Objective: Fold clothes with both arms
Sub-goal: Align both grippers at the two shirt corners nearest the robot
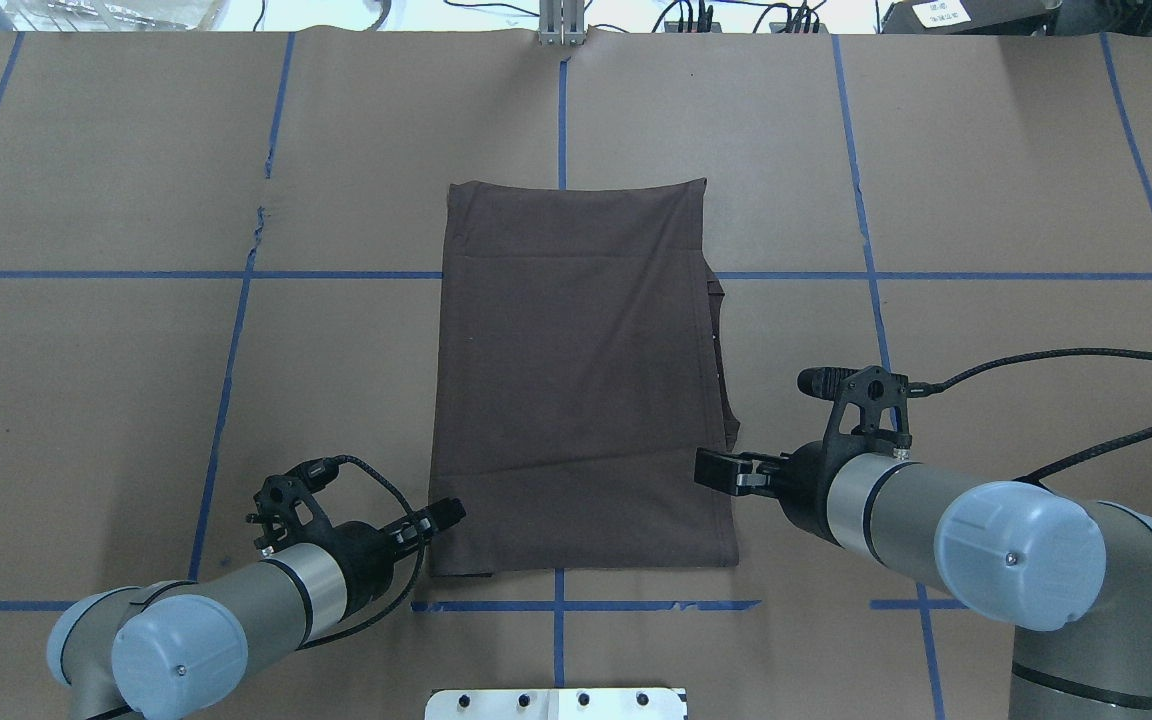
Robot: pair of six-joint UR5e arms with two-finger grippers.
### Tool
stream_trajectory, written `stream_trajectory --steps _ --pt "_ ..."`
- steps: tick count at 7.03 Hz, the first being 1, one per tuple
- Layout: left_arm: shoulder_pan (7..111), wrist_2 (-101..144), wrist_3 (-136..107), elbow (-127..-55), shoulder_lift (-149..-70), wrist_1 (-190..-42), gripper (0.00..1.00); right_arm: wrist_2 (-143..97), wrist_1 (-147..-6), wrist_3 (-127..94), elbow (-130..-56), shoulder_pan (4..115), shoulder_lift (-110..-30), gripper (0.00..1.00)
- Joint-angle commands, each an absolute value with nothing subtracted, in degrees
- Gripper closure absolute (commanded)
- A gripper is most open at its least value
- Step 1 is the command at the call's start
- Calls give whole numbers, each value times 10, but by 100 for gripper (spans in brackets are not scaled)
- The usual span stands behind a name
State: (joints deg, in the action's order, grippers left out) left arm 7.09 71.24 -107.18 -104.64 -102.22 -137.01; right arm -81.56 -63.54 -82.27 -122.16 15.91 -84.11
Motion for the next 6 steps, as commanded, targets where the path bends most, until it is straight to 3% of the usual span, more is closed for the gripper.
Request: stream_trajectory --steps 1,6 --pt "63 712 -1072 -1041 -1021 -1369 38 -816 -635 -823 -1222 159 -841 0" --pt "43 712 -1074 -1042 -1027 -1370 38 -816 -635 -823 -1222 160 -842 0"
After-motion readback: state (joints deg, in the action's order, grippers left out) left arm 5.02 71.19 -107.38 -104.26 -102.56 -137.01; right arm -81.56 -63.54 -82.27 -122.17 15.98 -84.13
